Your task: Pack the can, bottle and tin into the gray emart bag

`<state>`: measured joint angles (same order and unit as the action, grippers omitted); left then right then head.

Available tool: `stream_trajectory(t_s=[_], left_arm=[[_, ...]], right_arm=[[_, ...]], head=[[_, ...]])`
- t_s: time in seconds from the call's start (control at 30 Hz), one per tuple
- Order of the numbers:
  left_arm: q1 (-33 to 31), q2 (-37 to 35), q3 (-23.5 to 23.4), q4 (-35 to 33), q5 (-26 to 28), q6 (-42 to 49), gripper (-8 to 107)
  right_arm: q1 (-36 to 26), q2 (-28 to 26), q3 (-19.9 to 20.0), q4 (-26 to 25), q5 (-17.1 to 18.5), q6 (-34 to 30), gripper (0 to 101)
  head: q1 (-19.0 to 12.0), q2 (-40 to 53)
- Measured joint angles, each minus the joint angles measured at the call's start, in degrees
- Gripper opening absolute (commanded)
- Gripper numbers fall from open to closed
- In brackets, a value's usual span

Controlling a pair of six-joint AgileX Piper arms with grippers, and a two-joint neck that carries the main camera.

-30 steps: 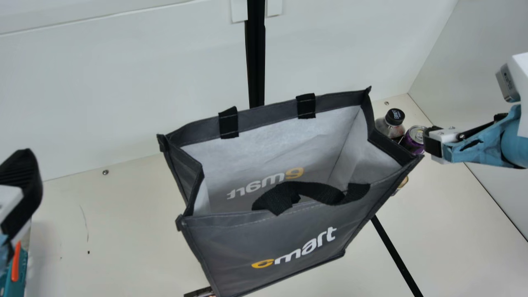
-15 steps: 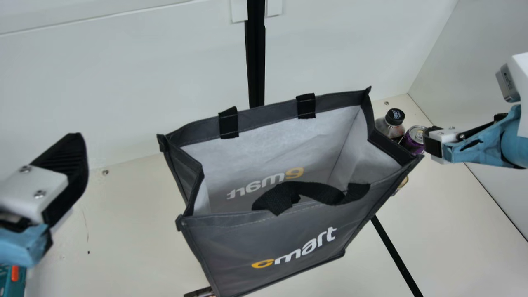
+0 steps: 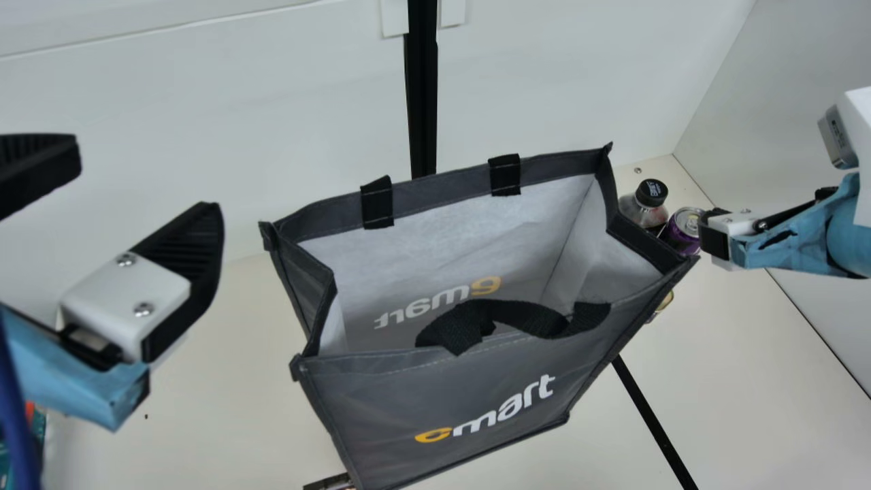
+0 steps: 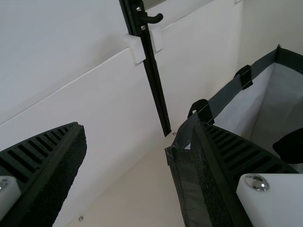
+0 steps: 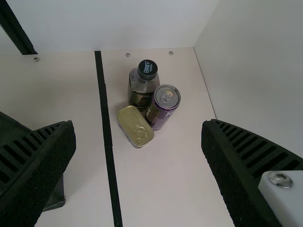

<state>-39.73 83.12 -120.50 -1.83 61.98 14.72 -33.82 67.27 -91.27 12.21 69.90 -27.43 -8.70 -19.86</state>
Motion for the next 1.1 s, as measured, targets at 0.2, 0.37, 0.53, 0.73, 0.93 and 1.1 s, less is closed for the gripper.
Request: stream_trajectory(t_s=[0.2,0.37,0.53,0.73,0.93,1.1], left_arm=[[-0.7,2.8,-2.9,-2.8,0.8,4.1,90],[-1.4,5.4,-6.1,-5.1,2.0,7.1,90],[-2.3,8.3,-9.8,-6.5,3.6,9.5,90],[-3.4,12.3,-14.9,-7.8,6.1,11.5,90],[-4.2,16.6,-20.1,-9.2,7.9,12.7,90],[-4.6,19.2,-21.7,-9.6,7.9,13.9,90]], right_arm=[[0.0,0.0,0.0,0.0,0.0,0.0,91],[0.0,0.0,0.0,0.0,0.0,0.0,91],[0.0,0.0,0.0,0.0,0.0,0.0,91],[0.0,0.0,0.0,0.0,0.0,0.0,91],[0.0,0.0,0.0,0.1,0.0,0.0,91],[0.0,0.0,0.0,0.1,0.0,0.0,91]], head=[[0.0,-0.1],[0.0,-0.1],[0.0,-0.1],[0.0,0.0],[0.0,-0.1],[0.0,-0.1]])
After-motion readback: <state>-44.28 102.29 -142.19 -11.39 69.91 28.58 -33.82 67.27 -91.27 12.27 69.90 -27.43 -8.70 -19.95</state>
